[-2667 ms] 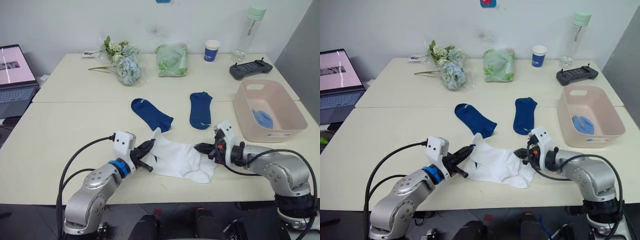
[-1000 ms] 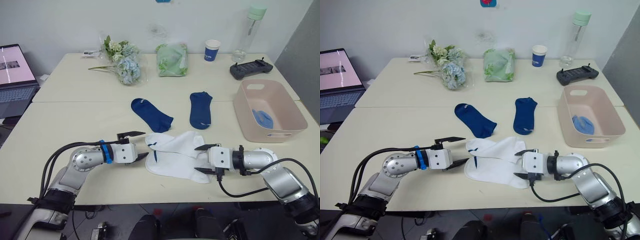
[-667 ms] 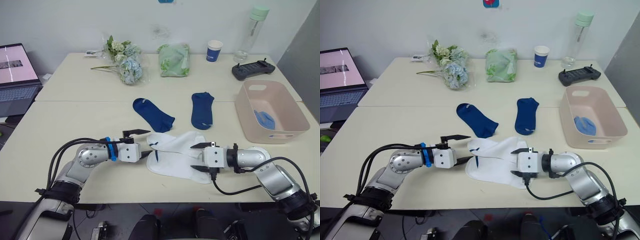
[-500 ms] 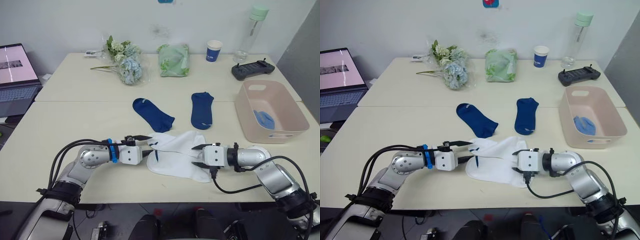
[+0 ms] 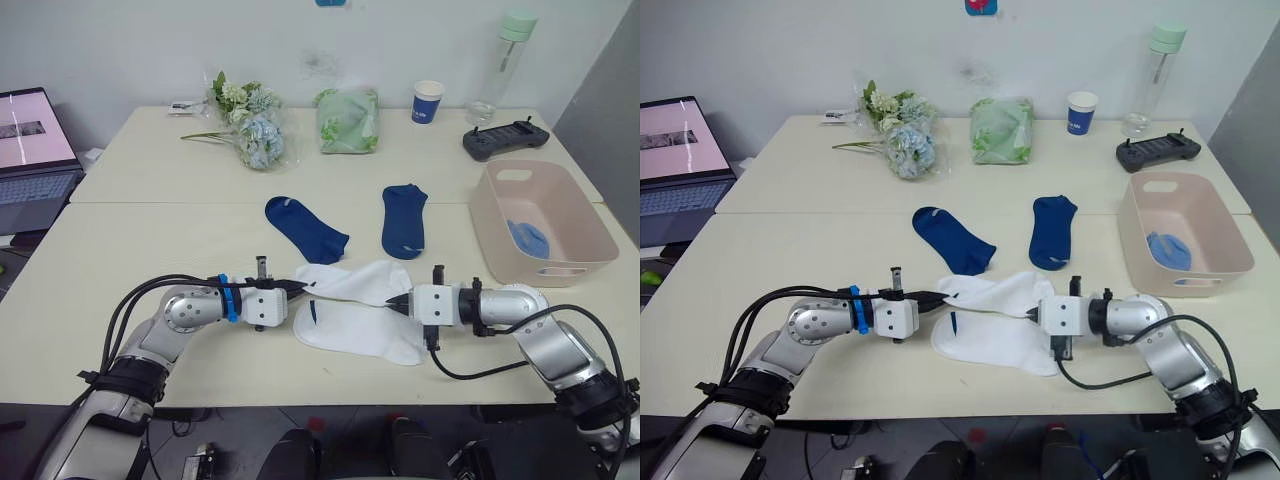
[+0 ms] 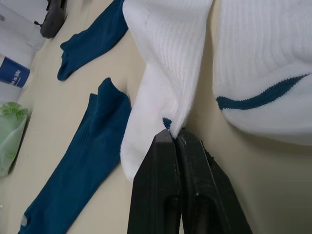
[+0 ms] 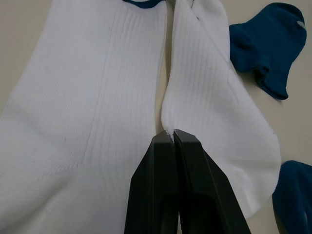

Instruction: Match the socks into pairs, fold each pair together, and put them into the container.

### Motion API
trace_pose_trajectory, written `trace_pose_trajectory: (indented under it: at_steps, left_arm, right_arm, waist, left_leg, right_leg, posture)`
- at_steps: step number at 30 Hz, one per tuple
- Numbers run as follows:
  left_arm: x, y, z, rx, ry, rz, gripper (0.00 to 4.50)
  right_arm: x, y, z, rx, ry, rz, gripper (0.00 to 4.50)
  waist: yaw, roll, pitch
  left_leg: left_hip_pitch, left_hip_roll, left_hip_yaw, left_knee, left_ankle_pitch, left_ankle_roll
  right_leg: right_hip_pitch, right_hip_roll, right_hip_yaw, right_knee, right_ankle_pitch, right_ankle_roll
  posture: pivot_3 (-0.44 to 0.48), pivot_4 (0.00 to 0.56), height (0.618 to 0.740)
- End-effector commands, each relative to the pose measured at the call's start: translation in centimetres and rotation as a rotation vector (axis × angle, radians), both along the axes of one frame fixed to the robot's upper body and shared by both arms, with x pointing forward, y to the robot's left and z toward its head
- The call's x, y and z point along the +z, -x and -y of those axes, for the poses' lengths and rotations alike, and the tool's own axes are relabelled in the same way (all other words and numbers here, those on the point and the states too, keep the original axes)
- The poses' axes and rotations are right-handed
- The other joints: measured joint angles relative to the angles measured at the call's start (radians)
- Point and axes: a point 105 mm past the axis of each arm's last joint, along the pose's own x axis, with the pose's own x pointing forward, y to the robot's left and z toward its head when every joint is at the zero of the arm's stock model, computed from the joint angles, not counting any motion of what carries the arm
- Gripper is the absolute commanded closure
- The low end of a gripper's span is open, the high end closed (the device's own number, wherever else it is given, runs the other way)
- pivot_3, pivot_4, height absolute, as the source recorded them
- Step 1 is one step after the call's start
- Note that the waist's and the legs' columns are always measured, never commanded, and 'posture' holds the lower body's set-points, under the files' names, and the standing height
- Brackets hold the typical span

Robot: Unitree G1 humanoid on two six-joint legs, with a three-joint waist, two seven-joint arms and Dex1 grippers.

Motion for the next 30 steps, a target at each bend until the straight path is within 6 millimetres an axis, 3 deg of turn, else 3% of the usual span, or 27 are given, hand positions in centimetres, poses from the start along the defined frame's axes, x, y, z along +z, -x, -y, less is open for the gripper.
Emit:
trace_pose_trajectory:
  at_steps: [1, 7, 10, 15, 21, 26, 30]
  left_arm:
    - [0.4, -0.7, -0.2, 0.037, 0.041, -0.011, 4.47]
    - [3.0, -1.6, -1.0, 0.077, 0.095, -0.001, 4.47]
    - [4.4, -0.9, -0.8, 0.053, 0.128, -0.068, 4.47]
    - [6.9, 2.9, 0.2, -0.054, 0.16, -0.271, 4.47]
    - [8.7, 10.1, 1.0, -0.174, 0.154, -0.774, 4.47]
    - [7.5, 10.8, 0.6, -0.148, 0.079, -0.867, 4.47]
    - [4.2, 8.9, -0.2, -0.074, -0.013, -0.843, 4.47]
  right_arm:
    - [2.6, -0.8, 0.1, -0.007, -0.066, 0.072, 4.5]
    - [4.7, -0.8, 0.3, -0.037, -0.2, 0.014, 4.5]
    - [5.9, -0.2, 0.2, -0.016, -0.254, -0.047, 4.5]
    - [8.0, 2.3, -0.2, 0.031, -0.343, -0.271, 4.5]
    - [8.6, 7.5, -0.2, 0.091, -0.38, -0.714, 4.5]
    - [7.7, 9.7, -0.1, 0.089, -0.354, -0.871, 4.5]
    - [5.3, 8.9, 0.3, -0.001, -0.364, -0.886, 4.5]
  waist:
    - [0.0, 0.0, 0.0]
    - [-0.003, 0.0, 0.0]
    - [-0.005, 0.0, 0.0]
    - [-0.009, 0.0, 0.001]
    - [-0.017, 0.001, 0.003]
    - [-0.013, 0.001, 0.004]
    - [-0.008, 0.001, 0.004]
  left_leg:
    - [0.0, 0.0, 0.0, 0.0, 0.0, 0.0]
    - [0.0, 0.0, 0.0, 0.0, 0.0, 0.0]
    - [-0.002, 0.001, 0.0, 0.0, 0.0, 0.0]
    - [-0.002, 0.003, -0.001, 0.0, 0.0, 0.0]
    - [-0.002, 0.007, -0.001, -0.001, -0.003, 0.005]
    - [0.0, 0.007, 0.0, 0.0, -0.003, 0.006]
    - [0.0, 0.001, 0.001, 0.0, -0.003, 0.005]
  right_leg:
    - [0.0, 0.0, 0.0, 0.0, 0.0, 0.0]
    - [-0.001, 0.0, 0.0, 0.0, 0.0, 0.0]
    - [-0.002, 0.0, 0.0, 0.0, 0.0, 0.0]
    - [-0.003, 0.0, 0.001, 0.0, 0.0, 0.0]
    - [-0.002, 0.0, 0.0, 0.0, 0.0, 0.0]
    - [0.001, 0.0, 0.0, -0.001, -0.001, 0.001]
    - [0.001, 0.001, 0.0, -0.001, 0.0, 0.001]
  posture:
    - [0.0, 0.15, 0.74]
    - [0.0, 0.15, 0.74]
    - [0.0, 0.15, 0.74]
    - [0.0, 0.15, 0.74]
    - [0.0, 0.15, 0.74]
    - [0.0, 0.15, 0.74]
    - [0.0, 0.15, 0.74]
